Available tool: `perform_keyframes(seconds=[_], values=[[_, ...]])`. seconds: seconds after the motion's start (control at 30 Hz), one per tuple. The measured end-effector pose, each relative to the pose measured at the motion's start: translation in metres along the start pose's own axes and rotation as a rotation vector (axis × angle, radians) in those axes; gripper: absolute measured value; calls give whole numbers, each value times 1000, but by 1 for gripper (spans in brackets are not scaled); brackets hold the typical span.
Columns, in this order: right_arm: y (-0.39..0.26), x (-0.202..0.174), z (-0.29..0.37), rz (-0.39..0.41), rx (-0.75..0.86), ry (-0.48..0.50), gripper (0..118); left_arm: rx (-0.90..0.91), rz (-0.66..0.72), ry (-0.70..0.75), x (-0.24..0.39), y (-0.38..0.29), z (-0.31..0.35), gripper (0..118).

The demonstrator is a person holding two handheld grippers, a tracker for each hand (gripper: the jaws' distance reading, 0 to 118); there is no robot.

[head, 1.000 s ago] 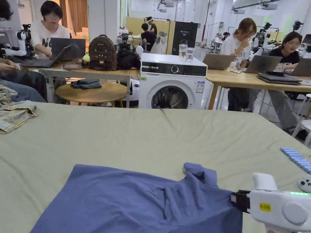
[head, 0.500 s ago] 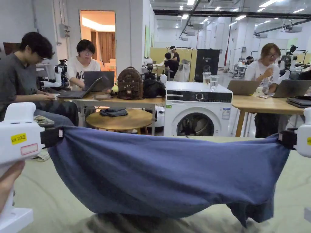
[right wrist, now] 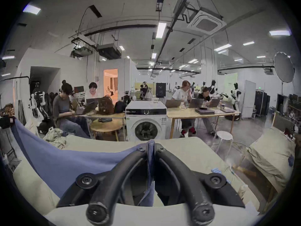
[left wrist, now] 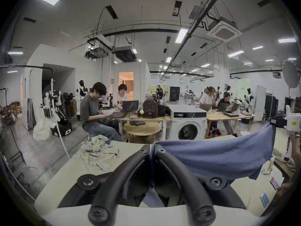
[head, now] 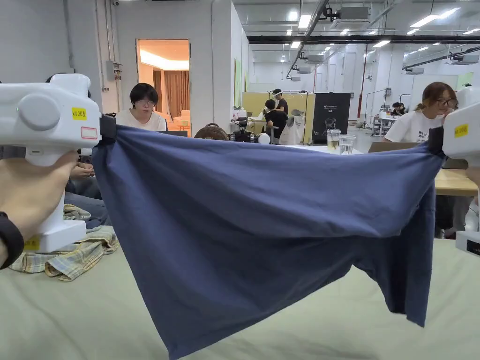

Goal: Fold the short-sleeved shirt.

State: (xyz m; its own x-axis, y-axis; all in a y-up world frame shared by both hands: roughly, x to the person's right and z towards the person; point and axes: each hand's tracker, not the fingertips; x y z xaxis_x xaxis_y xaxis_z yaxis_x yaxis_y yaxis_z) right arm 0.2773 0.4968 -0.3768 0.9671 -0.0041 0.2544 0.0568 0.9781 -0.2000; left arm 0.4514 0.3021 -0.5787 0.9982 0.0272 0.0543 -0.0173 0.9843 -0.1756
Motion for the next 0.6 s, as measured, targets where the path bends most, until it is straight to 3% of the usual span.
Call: perform_keyframes(seconds=[0.23,0.33,0.5,0.6], values=[[10,-13,-33,-8,4,-6,2,0,3,21,-7,6,-41,0],[1,-13,-43,-51,2,1,2,2,6,32,-7,-5,-58,0],[-63,-18,-62,8,-61,11,2,-68,21,7,-1,-73,-38,0],[-124,-12,-57,-7,-91,36,2,-89,75,-5,8,-95,-15,0]])
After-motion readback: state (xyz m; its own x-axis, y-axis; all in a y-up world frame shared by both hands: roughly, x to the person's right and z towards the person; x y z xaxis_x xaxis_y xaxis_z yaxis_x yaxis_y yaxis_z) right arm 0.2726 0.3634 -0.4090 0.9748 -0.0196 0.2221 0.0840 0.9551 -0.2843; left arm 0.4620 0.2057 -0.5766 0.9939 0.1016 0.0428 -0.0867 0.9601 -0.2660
